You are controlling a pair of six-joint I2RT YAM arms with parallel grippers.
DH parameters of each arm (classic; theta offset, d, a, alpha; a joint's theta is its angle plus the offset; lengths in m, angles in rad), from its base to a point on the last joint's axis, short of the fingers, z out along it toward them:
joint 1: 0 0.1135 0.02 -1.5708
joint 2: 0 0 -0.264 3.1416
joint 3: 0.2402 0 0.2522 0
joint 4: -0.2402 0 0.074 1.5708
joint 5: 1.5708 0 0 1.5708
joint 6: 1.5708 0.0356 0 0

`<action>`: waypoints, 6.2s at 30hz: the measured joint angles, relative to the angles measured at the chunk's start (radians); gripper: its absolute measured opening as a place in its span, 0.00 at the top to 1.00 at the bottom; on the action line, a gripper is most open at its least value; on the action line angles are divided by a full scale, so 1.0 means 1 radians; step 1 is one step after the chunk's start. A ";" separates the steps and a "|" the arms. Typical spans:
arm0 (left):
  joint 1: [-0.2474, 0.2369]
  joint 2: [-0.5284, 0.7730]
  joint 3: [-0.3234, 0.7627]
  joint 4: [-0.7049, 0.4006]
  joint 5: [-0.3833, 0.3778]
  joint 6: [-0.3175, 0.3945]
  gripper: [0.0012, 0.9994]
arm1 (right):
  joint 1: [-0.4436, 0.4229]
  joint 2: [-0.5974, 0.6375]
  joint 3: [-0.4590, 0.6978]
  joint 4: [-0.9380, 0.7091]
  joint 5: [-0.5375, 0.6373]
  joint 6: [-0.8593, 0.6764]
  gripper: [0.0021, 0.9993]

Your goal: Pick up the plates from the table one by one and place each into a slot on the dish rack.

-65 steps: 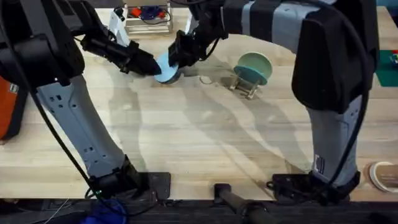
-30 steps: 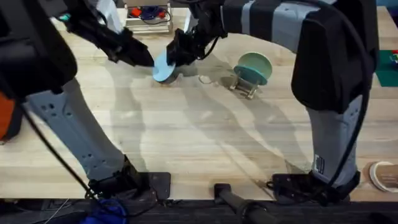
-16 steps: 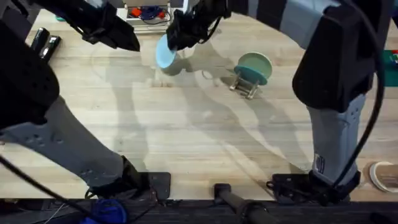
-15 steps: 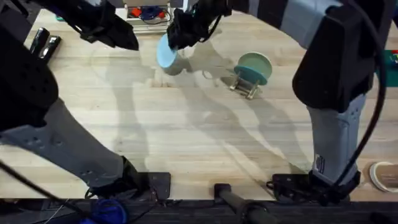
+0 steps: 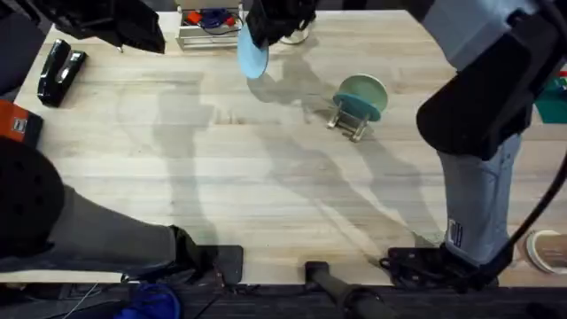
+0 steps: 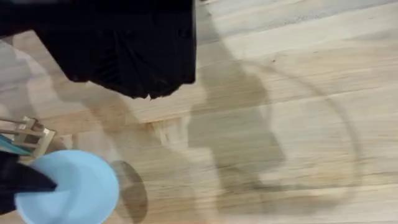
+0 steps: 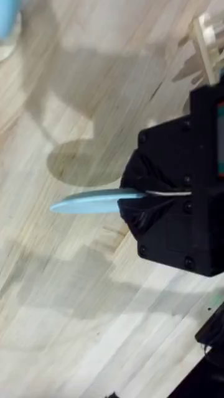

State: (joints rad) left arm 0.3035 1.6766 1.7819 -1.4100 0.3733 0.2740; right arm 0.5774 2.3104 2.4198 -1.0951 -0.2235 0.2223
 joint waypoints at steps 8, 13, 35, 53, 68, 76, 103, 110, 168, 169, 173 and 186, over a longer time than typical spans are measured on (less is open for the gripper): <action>0.000 -0.011 0.000 -0.009 -0.019 -0.009 0.42 | 0.000 0.000 0.151 -0.114 0.077 -0.114 0.97; 0.000 -0.011 0.000 -0.010 -0.029 -0.014 0.01 | -0.005 -0.030 0.164 -0.141 0.138 -0.197 0.97; 0.000 -0.011 0.000 0.008 -0.030 -0.014 0.00 | -0.159 -0.329 0.169 -0.258 0.172 -0.448 0.97; 0.000 -0.011 0.000 0.008 -0.030 -0.014 0.00 | -0.216 -0.667 -0.274 -0.222 0.178 -0.582 0.97; 0.000 -0.011 0.000 0.016 -0.030 -0.014 0.00 | -0.197 -0.950 -0.510 -0.243 0.178 -0.801 0.97; 0.000 -0.011 0.000 0.016 -0.030 -0.014 0.01 | -0.088 -0.958 -0.582 -0.275 0.179 -0.874 0.97; 0.000 -0.011 0.000 0.038 -0.030 -0.014 0.01 | -0.002 -0.958 -0.587 -0.321 0.250 -0.700 0.97; 0.000 -0.011 0.000 0.038 -0.030 -0.014 0.01 | -0.002 -0.955 -0.587 -0.342 0.298 -0.697 0.97; 0.000 -0.011 0.000 0.038 -0.030 -0.014 0.01 | -0.415 -0.864 -0.591 -0.192 0.150 -0.981 0.97; 0.000 -0.011 0.000 0.038 -0.030 -0.014 0.01 | -0.415 -0.864 -0.591 -0.189 0.144 -0.986 0.97; 0.000 -0.011 0.000 0.038 -0.030 -0.014 0.01 | -0.415 -0.864 -0.592 -0.147 0.125 -0.985 0.97; 0.000 -0.011 0.000 0.038 -0.030 -0.014 0.01 | -0.415 -0.862 -0.592 -0.118 0.118 -0.986 0.97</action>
State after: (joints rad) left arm 0.3035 1.6657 1.7821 -1.3720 0.3431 0.2600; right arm 0.1627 1.4480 1.8282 -1.2133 -0.1055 -0.7639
